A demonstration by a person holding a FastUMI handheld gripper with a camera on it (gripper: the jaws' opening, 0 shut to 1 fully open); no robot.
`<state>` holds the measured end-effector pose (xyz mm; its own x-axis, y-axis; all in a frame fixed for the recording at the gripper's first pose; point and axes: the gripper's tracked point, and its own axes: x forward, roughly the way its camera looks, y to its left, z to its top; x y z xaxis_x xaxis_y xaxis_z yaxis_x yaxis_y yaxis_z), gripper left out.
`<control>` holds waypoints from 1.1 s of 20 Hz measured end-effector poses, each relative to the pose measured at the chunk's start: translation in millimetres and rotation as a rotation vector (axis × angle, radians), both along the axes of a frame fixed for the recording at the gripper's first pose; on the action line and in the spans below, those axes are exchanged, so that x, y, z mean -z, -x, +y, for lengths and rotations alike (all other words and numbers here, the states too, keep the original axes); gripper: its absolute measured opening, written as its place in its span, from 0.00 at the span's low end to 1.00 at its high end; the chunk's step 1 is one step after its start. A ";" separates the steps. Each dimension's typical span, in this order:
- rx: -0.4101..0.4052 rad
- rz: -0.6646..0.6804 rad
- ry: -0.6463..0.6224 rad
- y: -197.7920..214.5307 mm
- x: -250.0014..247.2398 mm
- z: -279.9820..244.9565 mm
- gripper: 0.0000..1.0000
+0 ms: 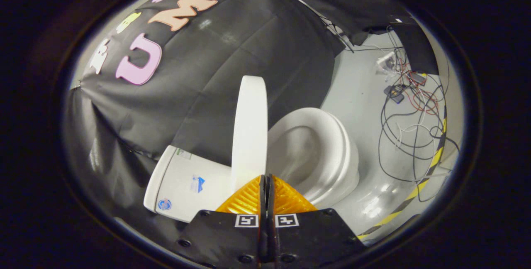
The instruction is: Open the toilet lid.
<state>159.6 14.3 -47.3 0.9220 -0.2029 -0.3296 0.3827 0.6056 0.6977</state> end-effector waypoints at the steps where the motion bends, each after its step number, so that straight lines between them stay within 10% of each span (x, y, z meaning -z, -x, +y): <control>1: -0.001 -0.001 0.028 -1.4 -6.4 3.3 0.00; 22: -0.066 0.101 0.470 -24.3 -89.5 87.6 0.01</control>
<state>183.9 102.0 42.3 0.9062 -0.2935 -0.3045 0.3846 0.8714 0.3047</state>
